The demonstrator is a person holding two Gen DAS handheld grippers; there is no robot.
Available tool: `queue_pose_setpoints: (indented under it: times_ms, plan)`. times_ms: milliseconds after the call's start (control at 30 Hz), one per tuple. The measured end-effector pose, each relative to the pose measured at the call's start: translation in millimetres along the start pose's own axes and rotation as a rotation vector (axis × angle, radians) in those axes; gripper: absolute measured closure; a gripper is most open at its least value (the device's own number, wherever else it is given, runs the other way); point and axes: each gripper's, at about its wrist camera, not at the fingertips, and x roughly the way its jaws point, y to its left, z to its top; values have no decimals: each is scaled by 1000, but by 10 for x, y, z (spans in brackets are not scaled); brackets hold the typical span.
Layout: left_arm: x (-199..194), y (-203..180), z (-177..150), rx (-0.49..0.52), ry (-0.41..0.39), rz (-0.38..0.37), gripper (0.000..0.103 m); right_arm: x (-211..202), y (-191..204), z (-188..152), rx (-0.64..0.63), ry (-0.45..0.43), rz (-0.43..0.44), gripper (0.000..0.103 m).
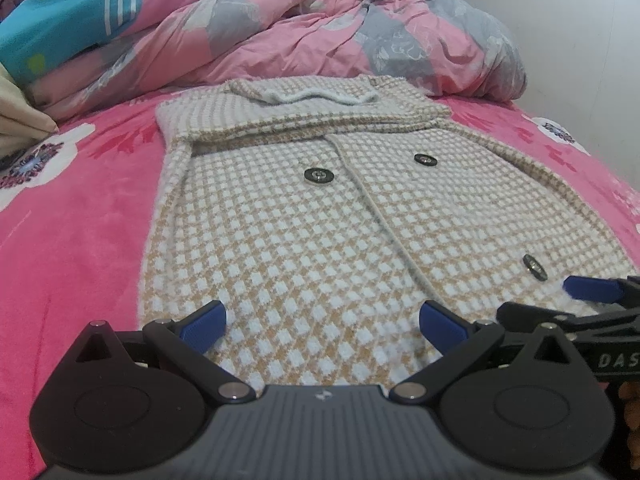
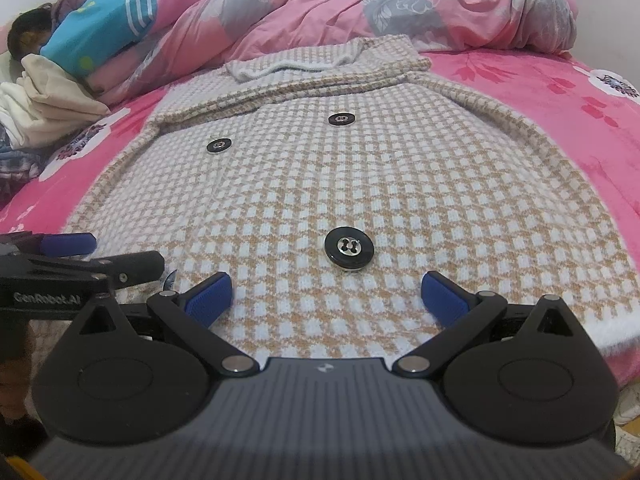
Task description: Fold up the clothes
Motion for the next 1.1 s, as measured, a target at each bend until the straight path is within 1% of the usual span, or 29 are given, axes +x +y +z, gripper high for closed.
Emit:
queue_pose_setpoints:
  times_ms: [200,333,433,500,600,733,833,933,1100]
  plan:
    - [-175,-34,-1,32,-27,7,0,2,-13,-2,-5,-5,7,1]
    - [-253,-58,-87,68,-34,24,0,3,-10,-2,-10,-4,10,1]
    - [-152,-77,-209,101,19,34,0,0,-5,-13,-23,-5,15,1]
    - [-141,-41,-279,80,-3,25,0,3,-2,-29,-40,-11,18,1]
    - [-140,-21,-271,72,-2,16,0,-2,-9,-54,-56,-24,28,1]
    - [-133,7,-266,61,0,5,0,-98,-41,-1,-26,-22,30,1]
    - [-136,1,-272,58,1,6,0,-305,-63,-16,10,-88,52,1]
    - [-135,3,-271,56,4,5,0,-445,-41,-103,-16,-127,75,1]
    - [-141,5,-271,58,6,6,0,-384,0,-316,-79,-96,68,1]
